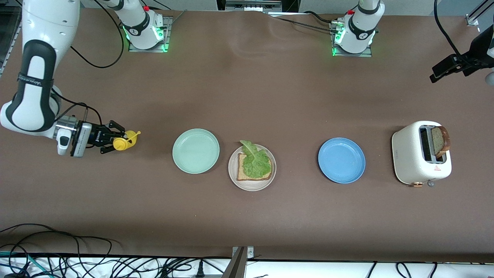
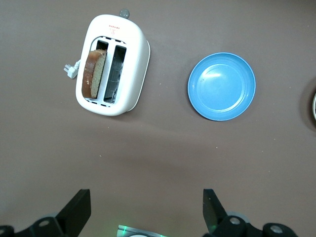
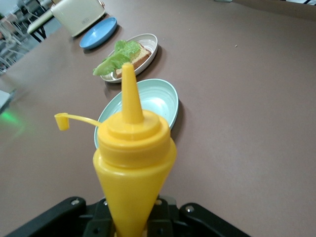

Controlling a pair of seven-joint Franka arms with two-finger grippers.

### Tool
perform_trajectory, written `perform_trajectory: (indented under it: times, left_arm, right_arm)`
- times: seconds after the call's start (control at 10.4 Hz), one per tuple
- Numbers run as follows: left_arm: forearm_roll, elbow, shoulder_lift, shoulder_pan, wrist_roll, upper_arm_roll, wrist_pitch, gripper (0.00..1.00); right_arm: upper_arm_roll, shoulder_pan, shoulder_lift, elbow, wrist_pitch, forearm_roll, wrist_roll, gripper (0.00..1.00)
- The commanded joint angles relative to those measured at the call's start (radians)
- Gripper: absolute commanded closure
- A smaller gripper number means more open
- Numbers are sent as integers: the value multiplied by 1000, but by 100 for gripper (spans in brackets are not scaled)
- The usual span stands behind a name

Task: Make sandwich on beige plate with both arms
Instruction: 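Carry the mustard bottle over the beige plate with the right gripper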

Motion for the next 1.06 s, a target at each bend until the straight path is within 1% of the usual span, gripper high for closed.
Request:
perform_trajectory:
  times: [0.0,0.1,0.19,0.29,0.39,0.48,0.77,0.97]
  left_arm:
    - [-17,1,-5,9,-4,-3,-9,0]
    - [-17,1,-5,9,-4,-3,-9,0]
    - [-17,1,-5,9,-4,-3,-9,0]
    - [-17,1,-5,9,-4,-5,-9,0]
    - [-17,1,-5,9,-4,-3,-9,0]
    - [-17,1,-5,9,-4,-3,-9,0]
    - [-17,1,-5,7,-4,-3,-9,0]
    - [-17,1,-3,7,-2,-5,-9,0]
  right_arm:
    - [-29,73,-19,7,15,1,-40,100]
    - [-44,107,-15,38,20,-47,-36,100]
    - [-44,124,-9,117,40,-142,-28,100]
    - [-44,141,-3,178,44,-199,1,100]
    - [-43,171,-1,234,50,-280,95,100]
    - [-41,205,-1,251,85,-319,153,100]
    - [-39,310,30,253,217,-321,214,100]
    - [-15,362,48,259,300,-312,237,100]
